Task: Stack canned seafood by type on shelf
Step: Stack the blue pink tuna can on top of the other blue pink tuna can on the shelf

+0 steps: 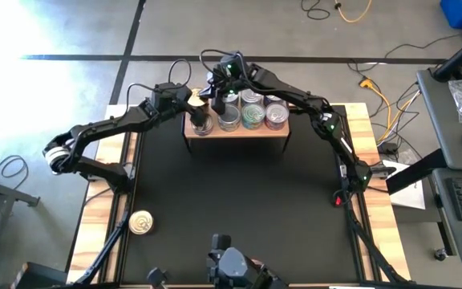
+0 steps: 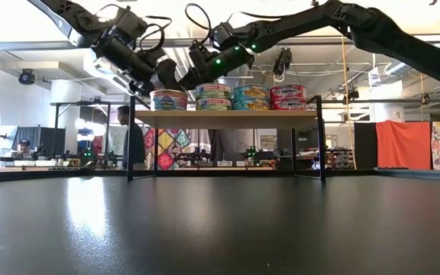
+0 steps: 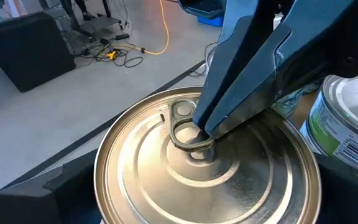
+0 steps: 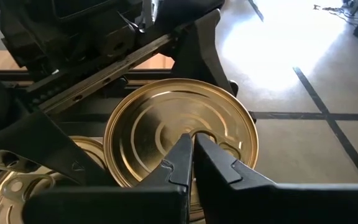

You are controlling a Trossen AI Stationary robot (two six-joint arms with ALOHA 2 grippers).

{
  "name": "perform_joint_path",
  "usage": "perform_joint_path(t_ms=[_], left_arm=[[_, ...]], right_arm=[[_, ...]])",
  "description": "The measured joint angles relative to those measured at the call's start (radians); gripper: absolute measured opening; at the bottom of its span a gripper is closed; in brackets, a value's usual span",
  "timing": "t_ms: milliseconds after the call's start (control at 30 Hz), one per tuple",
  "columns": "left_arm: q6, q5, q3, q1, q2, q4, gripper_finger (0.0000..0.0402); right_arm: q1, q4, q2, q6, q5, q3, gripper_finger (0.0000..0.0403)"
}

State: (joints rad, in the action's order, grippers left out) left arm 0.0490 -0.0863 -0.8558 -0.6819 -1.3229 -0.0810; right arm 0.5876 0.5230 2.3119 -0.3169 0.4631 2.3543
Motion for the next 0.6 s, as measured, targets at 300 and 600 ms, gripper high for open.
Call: perform_joint_path(t_ms=[300, 600], left_arm=[[0.026, -0.023, 0.000, -0.003, 0.016, 0.019, 0.0399], [0.018, -0.024, 0.000, -0.014, 0.017, 0.028, 0.0399]], right_arm=[[-0.001, 0.014, 0.000, -0.032, -0.015, 0.001, 0.0012], [-0.001, 0.019, -0.001, -0.062, -0.045, 0.002, 0.0012]])
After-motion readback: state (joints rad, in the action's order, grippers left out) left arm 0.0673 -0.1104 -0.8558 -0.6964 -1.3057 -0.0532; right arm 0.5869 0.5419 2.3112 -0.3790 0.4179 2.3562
